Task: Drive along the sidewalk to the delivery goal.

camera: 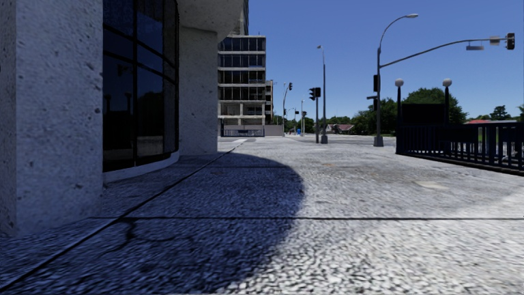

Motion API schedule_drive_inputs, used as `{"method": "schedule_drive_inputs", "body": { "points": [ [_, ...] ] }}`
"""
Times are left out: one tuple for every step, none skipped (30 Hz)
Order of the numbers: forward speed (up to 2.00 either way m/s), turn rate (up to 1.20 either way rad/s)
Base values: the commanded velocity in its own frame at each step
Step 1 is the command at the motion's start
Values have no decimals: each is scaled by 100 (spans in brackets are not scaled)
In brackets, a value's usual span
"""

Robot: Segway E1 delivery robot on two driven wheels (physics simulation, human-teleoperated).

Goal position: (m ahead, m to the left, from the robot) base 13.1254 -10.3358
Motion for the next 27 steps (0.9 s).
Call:
{"method": "schedule_drive_inputs", "body": {
  "points": [
    [200, -7],
    [200, -8],
    [200, -8],
    [200, -8],
    [200, -8],
    [200, -8],
    [200, -9],
    [200, -9],
    [200, -9],
    [200, -9],
    [200, -10],
    [200, -10],
    [200, -10],
    [200, -10],
    [200, -10],
    [200, -11],
    [200, -11],
    [200, -12],
    [200, -12],
    [200, -12],
    [200, -12],
    [200, -12],
    [200, -12],
    [200, -12],
    [200, -12],
    [200, -12],
    [200, -12]
  ]
}}
